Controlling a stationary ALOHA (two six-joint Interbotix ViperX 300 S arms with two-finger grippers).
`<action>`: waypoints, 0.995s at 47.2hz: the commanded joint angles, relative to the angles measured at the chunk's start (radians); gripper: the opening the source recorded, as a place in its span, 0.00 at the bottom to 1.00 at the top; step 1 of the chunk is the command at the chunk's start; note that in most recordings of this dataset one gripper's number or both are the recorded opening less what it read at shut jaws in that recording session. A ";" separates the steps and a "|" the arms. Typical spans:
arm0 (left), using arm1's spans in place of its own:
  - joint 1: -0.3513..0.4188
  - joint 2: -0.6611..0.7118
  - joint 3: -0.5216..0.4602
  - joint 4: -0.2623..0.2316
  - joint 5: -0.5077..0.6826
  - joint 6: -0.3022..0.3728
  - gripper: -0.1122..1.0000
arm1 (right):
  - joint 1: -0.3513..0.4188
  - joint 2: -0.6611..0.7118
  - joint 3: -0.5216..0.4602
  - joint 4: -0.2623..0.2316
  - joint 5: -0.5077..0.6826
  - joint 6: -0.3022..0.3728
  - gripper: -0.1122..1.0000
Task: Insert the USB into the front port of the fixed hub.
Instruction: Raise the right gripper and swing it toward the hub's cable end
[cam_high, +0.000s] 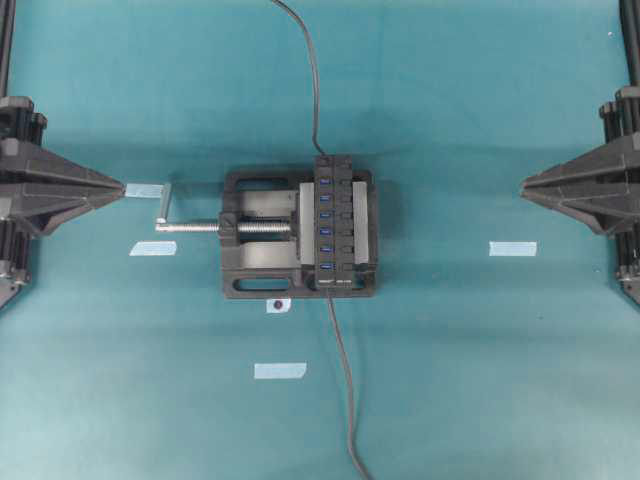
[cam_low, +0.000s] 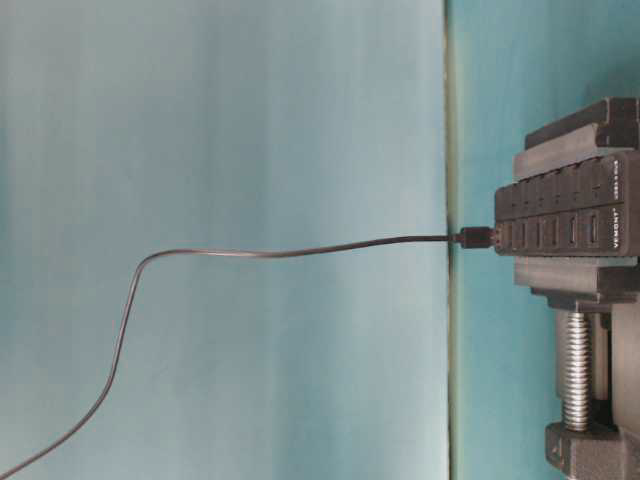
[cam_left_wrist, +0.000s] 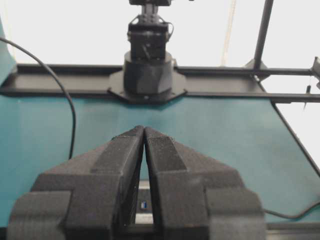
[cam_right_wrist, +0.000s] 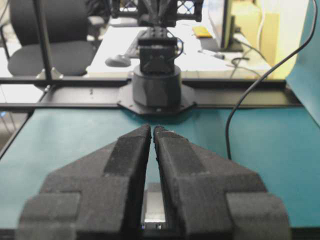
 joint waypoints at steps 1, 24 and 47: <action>-0.009 -0.005 -0.015 0.011 -0.029 -0.006 0.22 | -0.020 0.003 -0.003 0.005 -0.005 0.002 0.25; -0.015 -0.008 -0.023 0.011 0.054 -0.008 0.10 | -0.089 -0.038 -0.025 0.054 0.224 0.081 0.06; -0.015 -0.002 -0.048 0.011 0.167 -0.009 0.10 | -0.138 0.018 -0.087 0.052 0.443 0.170 0.06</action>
